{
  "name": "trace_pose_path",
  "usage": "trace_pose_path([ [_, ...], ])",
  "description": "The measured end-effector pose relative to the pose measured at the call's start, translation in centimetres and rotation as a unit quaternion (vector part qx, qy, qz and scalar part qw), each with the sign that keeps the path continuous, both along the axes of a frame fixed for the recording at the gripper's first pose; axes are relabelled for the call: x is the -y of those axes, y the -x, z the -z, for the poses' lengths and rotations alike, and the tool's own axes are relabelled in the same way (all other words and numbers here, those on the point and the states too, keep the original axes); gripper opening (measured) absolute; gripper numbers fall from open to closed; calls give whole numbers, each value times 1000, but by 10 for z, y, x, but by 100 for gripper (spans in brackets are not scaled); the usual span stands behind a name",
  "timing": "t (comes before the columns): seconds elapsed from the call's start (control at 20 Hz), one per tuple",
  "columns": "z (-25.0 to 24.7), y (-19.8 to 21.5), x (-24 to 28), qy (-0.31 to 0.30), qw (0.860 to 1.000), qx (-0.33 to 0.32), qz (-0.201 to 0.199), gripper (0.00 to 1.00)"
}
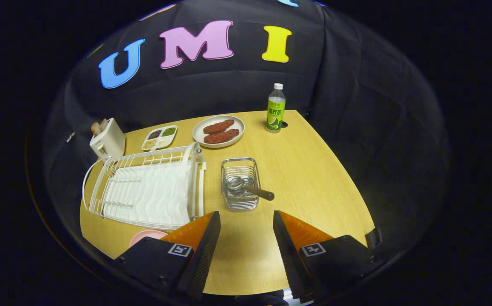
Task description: Take the plate from the dish rack, then take the spoon from the basket and place it into the plate.
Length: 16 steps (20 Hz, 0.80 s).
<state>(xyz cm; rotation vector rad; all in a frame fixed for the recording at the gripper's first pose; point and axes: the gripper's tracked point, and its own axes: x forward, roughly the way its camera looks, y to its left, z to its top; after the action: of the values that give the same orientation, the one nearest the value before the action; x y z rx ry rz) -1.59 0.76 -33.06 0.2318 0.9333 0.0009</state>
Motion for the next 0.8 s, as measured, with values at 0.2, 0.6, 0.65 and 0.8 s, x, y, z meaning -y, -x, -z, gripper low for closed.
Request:
trace_pose_path([
  [0.2, 21, -16, 11, -28, 999, -3, 20, 75],
  [0.6, 41, -54, -1, -26, 996, 77, 35, 72],
  [0.65, 42, -57, -4, -19, 995, 94, 31, 72],
  [0.8, 46, -68, -5, -1, 990, 136, 32, 68],
])
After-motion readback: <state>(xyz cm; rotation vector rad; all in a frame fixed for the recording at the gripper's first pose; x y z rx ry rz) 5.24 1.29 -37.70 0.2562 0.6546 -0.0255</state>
